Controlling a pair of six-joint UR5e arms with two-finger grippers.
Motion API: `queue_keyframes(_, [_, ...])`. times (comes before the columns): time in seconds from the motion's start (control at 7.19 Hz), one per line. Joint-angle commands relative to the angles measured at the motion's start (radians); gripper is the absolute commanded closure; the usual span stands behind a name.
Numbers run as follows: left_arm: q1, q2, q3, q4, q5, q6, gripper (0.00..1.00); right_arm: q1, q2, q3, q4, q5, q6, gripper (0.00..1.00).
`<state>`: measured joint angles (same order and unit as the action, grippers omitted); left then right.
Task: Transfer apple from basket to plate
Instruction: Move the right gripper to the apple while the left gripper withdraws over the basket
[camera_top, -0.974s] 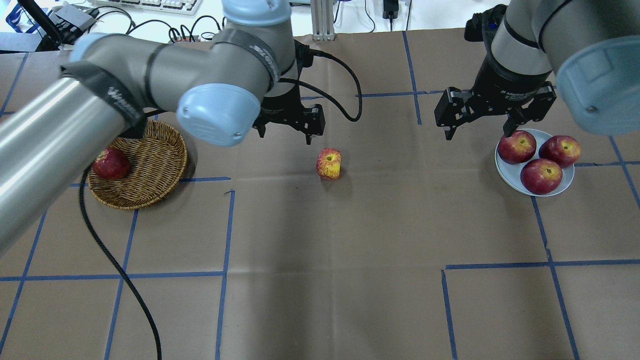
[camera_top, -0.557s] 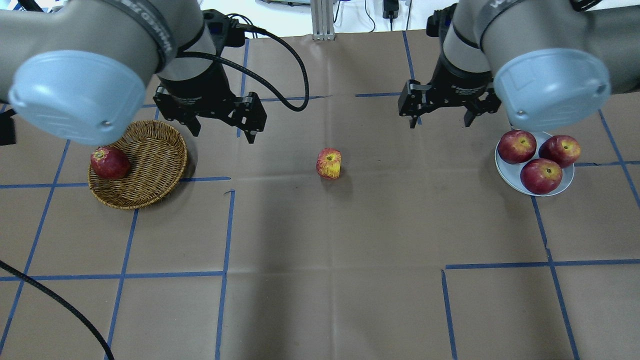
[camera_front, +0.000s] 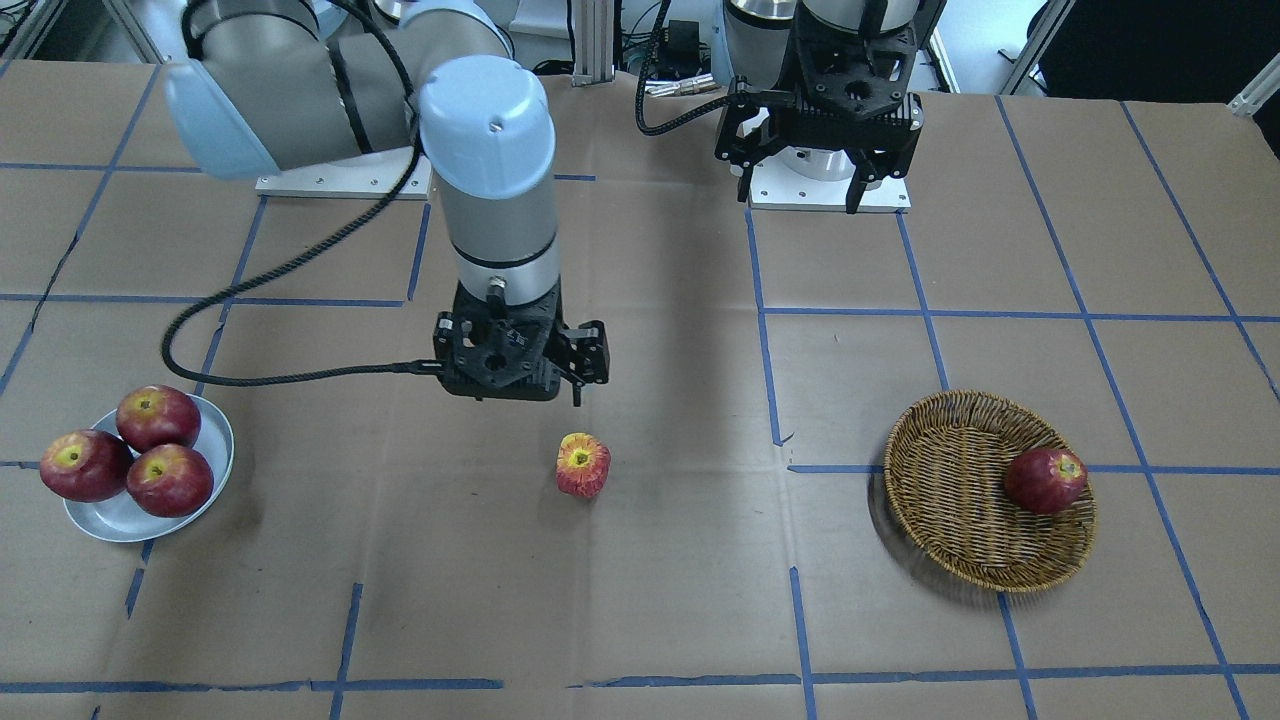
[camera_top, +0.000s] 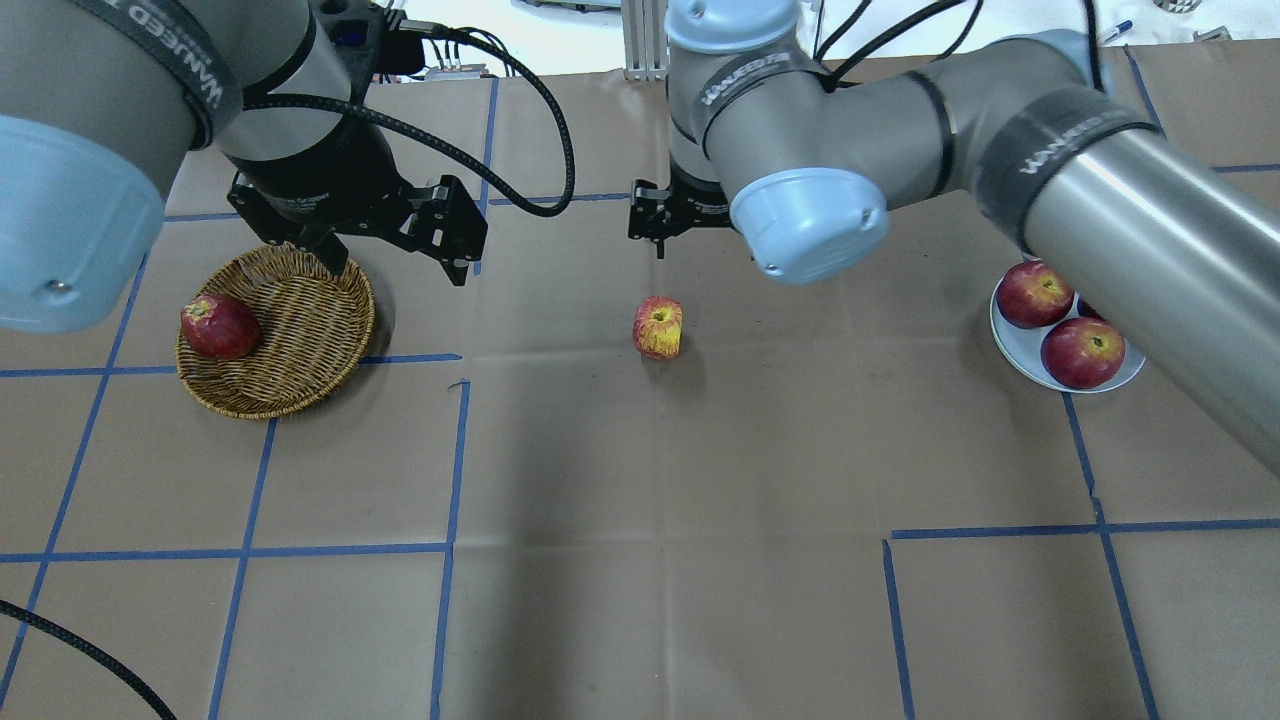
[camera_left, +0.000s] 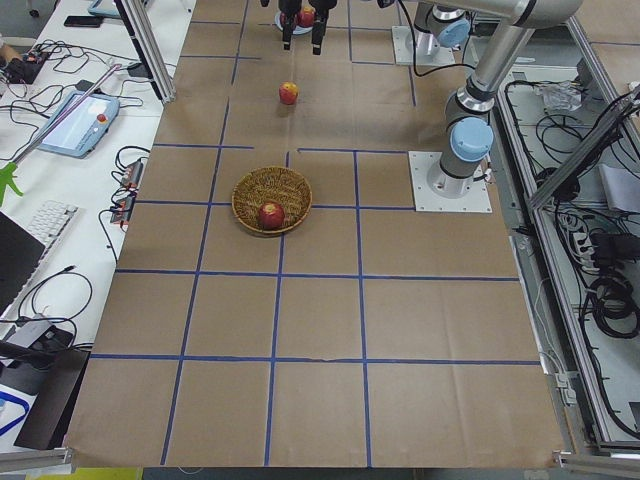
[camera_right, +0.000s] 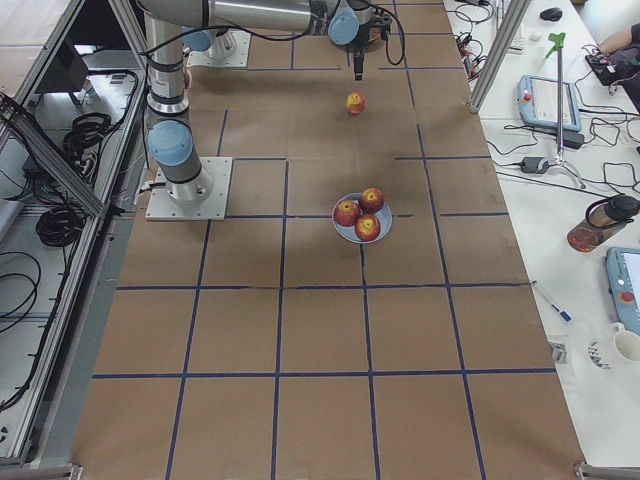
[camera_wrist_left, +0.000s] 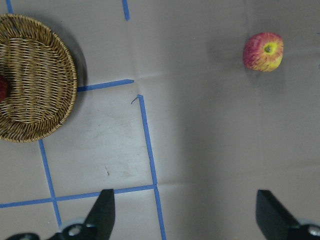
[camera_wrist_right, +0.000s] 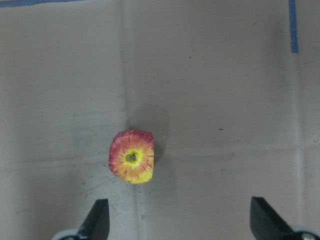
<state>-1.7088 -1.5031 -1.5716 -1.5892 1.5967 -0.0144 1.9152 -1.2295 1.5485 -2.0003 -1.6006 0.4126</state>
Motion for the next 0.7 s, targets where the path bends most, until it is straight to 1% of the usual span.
queue_keyframes(0.0, [0.058, -0.017, -0.005, -0.009, -0.001, 0.004, 0.01, 0.034, 0.109, -0.001, -0.093, -0.001, 0.046, 0.00])
queue_keyframes(0.28, [0.064, -0.017, -0.021, -0.008, -0.003, 0.005, 0.01, 0.036, 0.175, 0.030, -0.158, 0.001, 0.043, 0.00])
queue_keyframes(0.42, [0.064, -0.017, -0.027, -0.009, -0.001, 0.005, 0.01, 0.036, 0.198, 0.045, -0.207, -0.001, 0.041, 0.00])
queue_keyframes(0.56, [0.064, -0.017, -0.031, -0.009, -0.001, 0.007, 0.01, 0.038, 0.217, 0.054, -0.228, 0.005, 0.044, 0.00])
